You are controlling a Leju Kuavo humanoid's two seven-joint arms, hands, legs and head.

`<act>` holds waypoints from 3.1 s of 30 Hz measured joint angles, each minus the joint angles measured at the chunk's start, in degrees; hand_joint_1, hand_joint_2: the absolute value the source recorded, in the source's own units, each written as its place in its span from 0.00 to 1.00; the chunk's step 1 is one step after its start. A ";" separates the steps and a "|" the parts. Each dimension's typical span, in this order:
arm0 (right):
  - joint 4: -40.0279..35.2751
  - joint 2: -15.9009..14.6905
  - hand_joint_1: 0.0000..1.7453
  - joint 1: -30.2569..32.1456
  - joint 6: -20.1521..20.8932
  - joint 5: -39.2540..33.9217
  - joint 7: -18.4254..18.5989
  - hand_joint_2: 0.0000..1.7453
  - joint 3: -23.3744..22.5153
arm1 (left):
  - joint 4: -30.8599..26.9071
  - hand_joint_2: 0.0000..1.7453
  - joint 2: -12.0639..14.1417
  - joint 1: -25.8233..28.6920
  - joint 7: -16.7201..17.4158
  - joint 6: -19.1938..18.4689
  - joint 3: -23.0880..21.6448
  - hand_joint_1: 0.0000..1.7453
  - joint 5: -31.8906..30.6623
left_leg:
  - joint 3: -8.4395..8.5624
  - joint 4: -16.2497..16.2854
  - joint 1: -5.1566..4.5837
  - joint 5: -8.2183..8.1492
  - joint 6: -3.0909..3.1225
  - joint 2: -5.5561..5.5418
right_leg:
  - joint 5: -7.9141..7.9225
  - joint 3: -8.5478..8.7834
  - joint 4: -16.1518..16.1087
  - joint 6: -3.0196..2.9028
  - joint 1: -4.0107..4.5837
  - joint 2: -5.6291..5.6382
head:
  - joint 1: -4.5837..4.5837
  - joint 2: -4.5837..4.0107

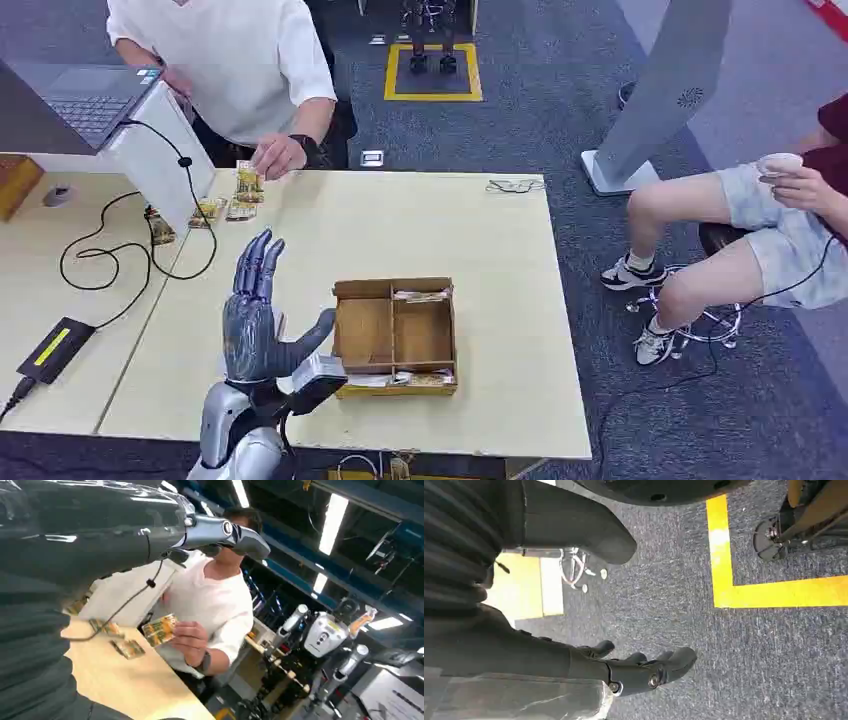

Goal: Pass the card to the sensor for recognition and then transmit it.

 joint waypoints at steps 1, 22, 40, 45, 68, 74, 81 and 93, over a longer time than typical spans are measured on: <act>0.07 -0.02 0.00 -0.01 -0.02 0.07 0.07 1.00 0.07 | 0.22 1.00 0.00 -0.18 0.53 0.29 0.42 0.00 -1.63 | 0.01 0.00 0.00 0.00 0.00 0.01 | 0.00 0.00 0.00 0.00 0.00 0.01 | -0.02 0.00; 1.66 -0.83 0.00 -0.02 -1.05 1.36 -0.74 1.00 1.73 | -4.11 1.00 -5.24 3.00 5.78 0.83 13.03 0.00 -35.97 | -0.01 0.00 0.00 0.00 0.00 -0.01 | 0.00 0.01 0.00 0.00 0.00 -0.01 | 0.00 0.00; 2.95 -1.64 0.00 -0.33 -1.49 3.06 -0.15 1.00 3.32 | -0.30 1.00 -1.02 -4.04 18.74 0.81 12.42 1.00 -37.34 | 0.01 0.00 0.00 0.01 0.00 0.01 | 0.00 -0.02 0.00 0.00 0.00 0.01 | -0.02 0.00; 3.06 -1.77 0.00 -0.38 -1.62 3.06 -0.15 1.00 3.45 | 1.10 1.00 -1.81 -4.44 16.60 0.81 12.40 1.00 -37.01 | 0.01 0.00 0.00 0.01 0.00 0.01 | 0.00 -0.04 0.00 0.00 0.00 0.02 | -0.02 0.00; 3.13 -1.86 0.00 -0.45 -1.90 3.06 -0.77 1.00 3.80 | 2.52 1.00 -4.35 -4.45 7.78 0.81 12.39 1.00 -34.48 | -0.01 0.00 0.00 0.01 0.00 0.00 | 0.00 -0.02 0.00 0.00 0.00 0.01 | -0.02 0.00; 3.15 -1.86 0.00 -0.46 -2.05 3.06 -1.23 1.00 3.80 | 2.54 1.00 -5.03 -4.23 7.90 0.81 12.40 1.00 -34.06 | -0.02 0.00 0.00 0.01 0.00 0.00 | 0.00 -0.02 0.00 0.00 0.00 0.01 | -0.02 0.00; 3.15 -1.86 0.00 -0.47 -2.05 3.10 -0.72 1.00 3.80 | 3.06 1.00 -5.00 -4.18 8.73 0.81 12.40 1.00 -34.70 | -0.02 0.00 0.00 0.01 0.00 0.00 | 0.00 -0.01 0.00 0.00 0.00 0.01 | -0.02 0.00; 3.32 -2.25 0.00 -0.49 -1.60 4.11 -0.24 1.00 4.24 | 17.93 1.00 -1.44 -6.46 22.11 -0.57 12.00 1.00 -37.39 | 0.01 0.00 0.00 0.02 0.00 0.02 | 0.00 -0.02 0.00 0.00 0.00 0.03 | -0.02 0.00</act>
